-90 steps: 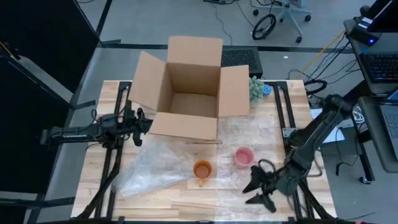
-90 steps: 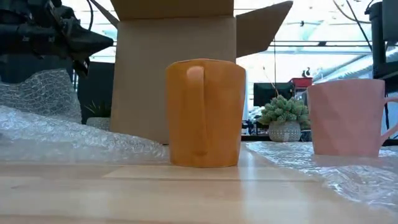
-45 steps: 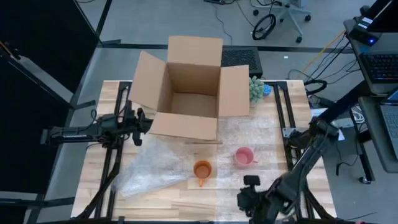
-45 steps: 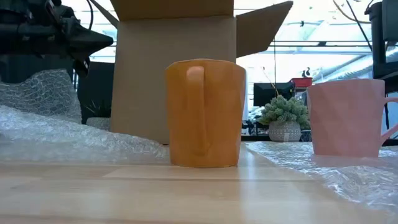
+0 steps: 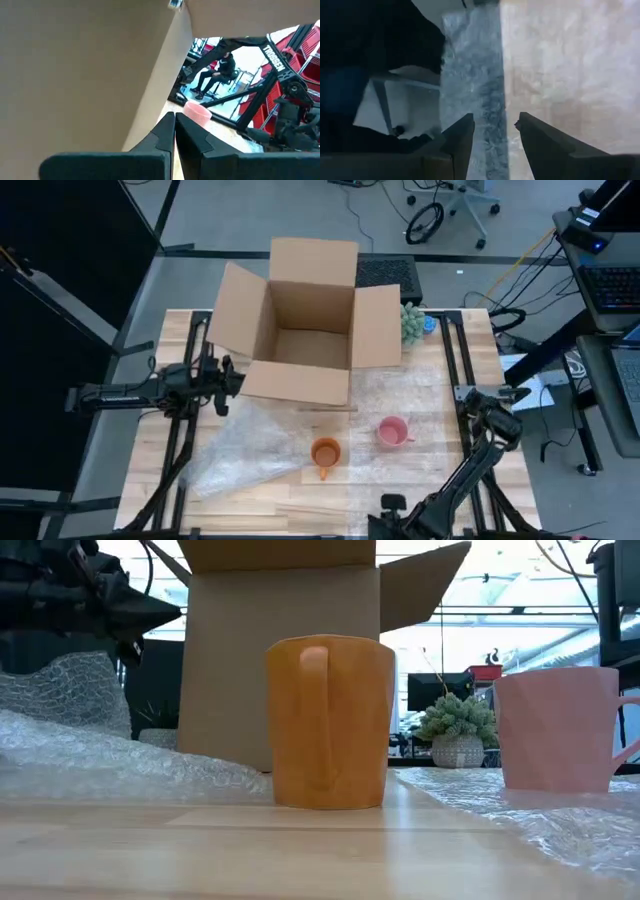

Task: Wrap mug
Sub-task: Wrap the pink mug with the transparent bubble wrap

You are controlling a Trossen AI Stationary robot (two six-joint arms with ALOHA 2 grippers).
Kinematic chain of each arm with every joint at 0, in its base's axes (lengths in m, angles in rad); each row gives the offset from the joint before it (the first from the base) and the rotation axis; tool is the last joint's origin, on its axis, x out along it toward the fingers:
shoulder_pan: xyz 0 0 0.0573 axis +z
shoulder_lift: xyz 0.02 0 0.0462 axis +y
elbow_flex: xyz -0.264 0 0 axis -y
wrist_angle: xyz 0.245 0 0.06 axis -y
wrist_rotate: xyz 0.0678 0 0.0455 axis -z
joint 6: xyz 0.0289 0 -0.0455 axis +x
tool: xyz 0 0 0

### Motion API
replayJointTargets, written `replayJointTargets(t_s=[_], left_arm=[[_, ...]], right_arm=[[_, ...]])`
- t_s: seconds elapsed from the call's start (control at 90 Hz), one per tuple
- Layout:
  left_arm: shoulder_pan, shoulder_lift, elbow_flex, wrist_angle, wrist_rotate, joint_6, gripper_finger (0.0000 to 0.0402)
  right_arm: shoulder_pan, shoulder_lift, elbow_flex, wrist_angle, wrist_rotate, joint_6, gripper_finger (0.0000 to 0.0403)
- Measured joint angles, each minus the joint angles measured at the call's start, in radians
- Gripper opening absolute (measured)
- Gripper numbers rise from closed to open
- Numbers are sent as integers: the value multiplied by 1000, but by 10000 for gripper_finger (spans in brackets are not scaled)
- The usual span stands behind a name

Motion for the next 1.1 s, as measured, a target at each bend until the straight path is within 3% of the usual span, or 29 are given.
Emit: replayJointTargets(t_s=[0.3,0.533,0.756,1.0,1.1], left_arm=[[0,0,0,-15,0,-26,0],[0,0,0,-14,0,-52,0],[0,0,0,-13,0,-53,0],[0,0,0,-13,0,-53,0],[0,0,0,-15,0,-53,0]], right_arm=[[-3,59,6,-68,14,96,131],[-1,57,32,-103,-2,111,22],[-7,61,219,-411,8,44,5],[-48,58,464,-896,234,47,2],[-76,41,498,-918,336,22,1]])
